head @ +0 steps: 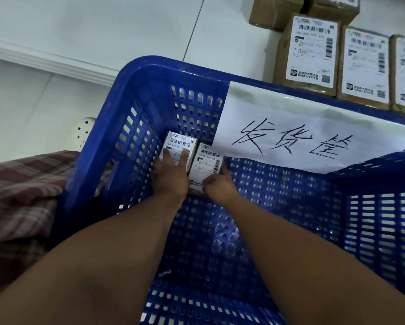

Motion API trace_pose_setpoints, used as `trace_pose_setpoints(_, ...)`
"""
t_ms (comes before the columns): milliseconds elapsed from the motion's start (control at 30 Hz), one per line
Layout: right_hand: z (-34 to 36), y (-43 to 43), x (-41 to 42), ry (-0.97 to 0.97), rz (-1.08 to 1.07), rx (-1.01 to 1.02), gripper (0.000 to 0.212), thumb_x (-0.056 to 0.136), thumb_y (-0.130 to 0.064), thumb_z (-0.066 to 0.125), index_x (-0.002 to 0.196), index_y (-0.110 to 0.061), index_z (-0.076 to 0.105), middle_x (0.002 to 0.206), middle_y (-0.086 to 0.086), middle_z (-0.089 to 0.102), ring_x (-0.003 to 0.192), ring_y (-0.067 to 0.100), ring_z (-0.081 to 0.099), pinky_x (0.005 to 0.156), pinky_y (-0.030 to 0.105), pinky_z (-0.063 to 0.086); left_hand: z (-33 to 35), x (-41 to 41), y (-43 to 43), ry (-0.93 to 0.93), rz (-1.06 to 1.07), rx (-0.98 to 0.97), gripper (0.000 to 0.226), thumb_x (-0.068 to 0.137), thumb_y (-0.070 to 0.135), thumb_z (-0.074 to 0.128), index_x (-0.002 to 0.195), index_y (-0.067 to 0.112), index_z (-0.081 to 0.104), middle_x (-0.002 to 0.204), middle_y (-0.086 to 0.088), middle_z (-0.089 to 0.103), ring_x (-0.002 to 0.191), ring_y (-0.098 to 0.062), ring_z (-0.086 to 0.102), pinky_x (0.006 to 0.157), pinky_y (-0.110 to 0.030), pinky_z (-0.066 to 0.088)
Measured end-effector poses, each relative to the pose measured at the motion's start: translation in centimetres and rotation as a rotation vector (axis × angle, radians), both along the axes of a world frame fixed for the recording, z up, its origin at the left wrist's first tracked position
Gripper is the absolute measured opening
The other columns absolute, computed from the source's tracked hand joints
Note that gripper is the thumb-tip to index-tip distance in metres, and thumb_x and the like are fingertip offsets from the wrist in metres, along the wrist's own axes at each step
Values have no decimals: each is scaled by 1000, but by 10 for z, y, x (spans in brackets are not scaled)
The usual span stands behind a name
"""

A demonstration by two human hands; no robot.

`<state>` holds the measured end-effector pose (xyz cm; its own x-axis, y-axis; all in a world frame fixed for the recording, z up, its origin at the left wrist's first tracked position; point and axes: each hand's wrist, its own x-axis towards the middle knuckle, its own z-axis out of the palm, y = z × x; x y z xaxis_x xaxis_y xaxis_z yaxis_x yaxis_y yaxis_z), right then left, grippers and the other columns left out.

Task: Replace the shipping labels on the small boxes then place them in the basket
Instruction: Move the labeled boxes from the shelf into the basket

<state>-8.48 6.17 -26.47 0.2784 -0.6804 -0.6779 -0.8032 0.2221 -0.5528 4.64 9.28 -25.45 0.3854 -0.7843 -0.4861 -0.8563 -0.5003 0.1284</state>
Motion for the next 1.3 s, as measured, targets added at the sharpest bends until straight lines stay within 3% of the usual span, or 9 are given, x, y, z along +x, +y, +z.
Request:
trace_pose_setpoints(133, 2, -5, -9, 44, 77, -44, 39, 90, -11, 63, 128, -3, 58, 159, 4, 17, 142, 20, 29, 108, 18, 32, 4, -3, 4, -23, -1, 18, 73, 97, 36, 47, 149, 37, -3, 157, -14, -10, 141, -40, 1, 112, -53, 22)
trace_pose_setpoints(267, 18, 0, -8, 162, 216, -103, 50, 92, -21, 59, 139, -10, 47, 150, 15, 32, 137, 33, 34, 112, 35, 35, 15, -2, 4, -45, -5, 23, 72, 96, 44, 45, 151, 32, -1, 157, -16, -7, 142, -39, 0, 114, -51, 15)
trace_pose_setpoints(467, 73, 2, -38, 138, 229, -260, 30, 96, -17, 51, 123, -8, 60, 122, 14, 60, 104, 30, 59, 83, 36, 52, 48, -21, 5, 51, 76, -295, 62, 92, 30, 54, 146, 16, 27, 148, -20, 23, 132, -35, 24, 106, -43, 31)
trace_pose_setpoints(567, 111, -4, -62, 158, 155, -381, 26, 98, -15, 46, 118, -9, 62, 113, 13, 65, 96, 30, 62, 81, 39, 54, 83, -41, -5, 138, 108, -453, 51, 92, 21, 52, 140, 12, 37, 141, -19, 30, 127, -35, 29, 102, -42, 33)
trace_pose_setpoints(700, 150, -7, -80, 115, -36, -546, 21, 98, -16, 46, 111, -11, 62, 102, 11, 68, 84, 29, 63, 72, 40, 56, 125, -60, -14, 168, -21, -636, 42, 91, 16, 51, 133, 13, 47, 134, -15, 37, 120, -30, 37, 93, -39, 41)
trace_pose_setpoints(900, 191, -11, -94, 101, -110, -779, 25, 96, -15, 48, 115, -10, 62, 114, 9, 60, 102, 28, 57, 75, 35, 50, 182, -81, -31, 115, -200, -723, 33, 91, 17, 50, 123, 13, 57, 131, -9, 41, 117, -25, 42, 81, -36, 46)
trace_pose_setpoints(1033, 210, -21, -105, 146, -115, -882, 32, 95, -15, 49, 126, -12, 59, 128, 9, 53, 122, 25, 44, 87, 34, 42, 212, -98, -48, 41, -300, -639, 37, 91, 22, 49, 127, 13, 52, 132, -10, 40, 117, -27, 41, 82, -38, 46)
trace_pose_setpoints(1300, 244, -67, -127, 266, -129, -802, 44, 94, -14, 48, 139, -16, 44, 138, 12, 39, 127, 29, 36, 98, 39, 39, 245, -131, -100, -97, -377, -423, 44, 90, 23, 47, 133, 15, 44, 131, -11, 40, 117, -29, 39, 84, -37, 39)
